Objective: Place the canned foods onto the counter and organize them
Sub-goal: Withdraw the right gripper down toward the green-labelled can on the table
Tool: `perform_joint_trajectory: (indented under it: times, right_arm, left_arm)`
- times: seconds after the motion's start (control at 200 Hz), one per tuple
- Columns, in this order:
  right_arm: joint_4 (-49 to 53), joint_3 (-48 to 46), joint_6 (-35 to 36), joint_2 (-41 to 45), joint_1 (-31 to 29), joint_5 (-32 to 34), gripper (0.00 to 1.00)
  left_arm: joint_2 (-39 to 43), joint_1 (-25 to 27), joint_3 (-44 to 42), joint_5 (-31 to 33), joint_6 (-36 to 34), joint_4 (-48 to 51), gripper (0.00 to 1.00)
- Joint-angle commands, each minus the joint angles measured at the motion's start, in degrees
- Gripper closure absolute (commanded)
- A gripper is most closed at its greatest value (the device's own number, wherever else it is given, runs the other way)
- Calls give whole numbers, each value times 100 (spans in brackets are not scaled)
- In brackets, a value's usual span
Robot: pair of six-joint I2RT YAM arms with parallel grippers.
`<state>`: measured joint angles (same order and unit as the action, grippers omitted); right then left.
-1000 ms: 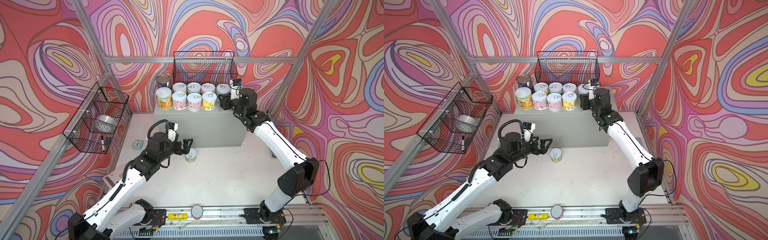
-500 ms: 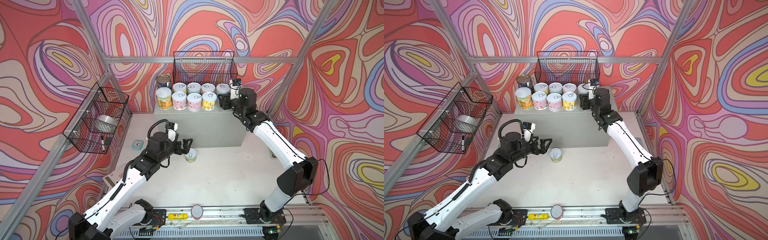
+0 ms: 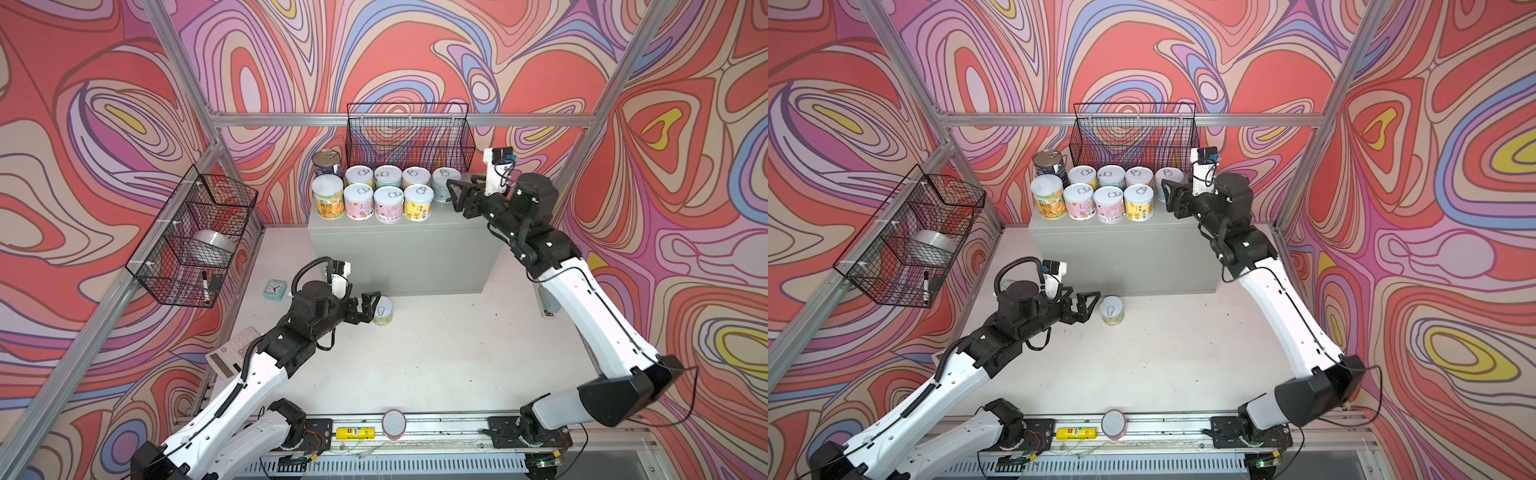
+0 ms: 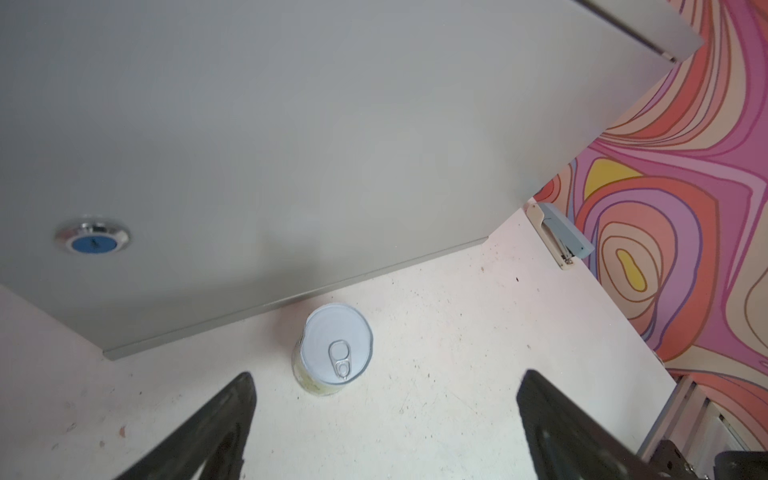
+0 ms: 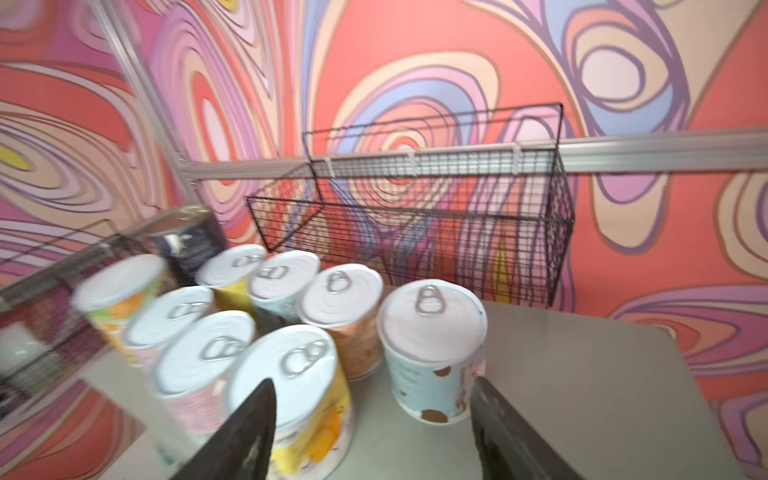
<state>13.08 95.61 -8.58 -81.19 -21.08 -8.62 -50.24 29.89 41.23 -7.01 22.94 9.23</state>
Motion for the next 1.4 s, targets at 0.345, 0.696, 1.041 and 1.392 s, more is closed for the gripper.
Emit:
perform_joint_trajectory:
  times: [0.345, 0.696, 1.041, 1.392]
  right_arm:
    - [-822, -3105, -52, 1411, -1172, -1436, 18]
    - [-1356, -5199, -763, 1716, -2340, 372, 12]
    - [-2000, -5950, -1004, 1107, -2363, 996, 11]
    - [-2306, -6251, -993, 844, -2656, 1693, 9]
  left_arm:
    - [645, -45, -430, 307, 298, -110, 4]
    - [824, -40, -709, 362, 413, 173, 5]
    - [1131, -35, -1006, 457, 609, 313, 5]
    - [1319, 0, -1116, 563, 719, 513, 6]
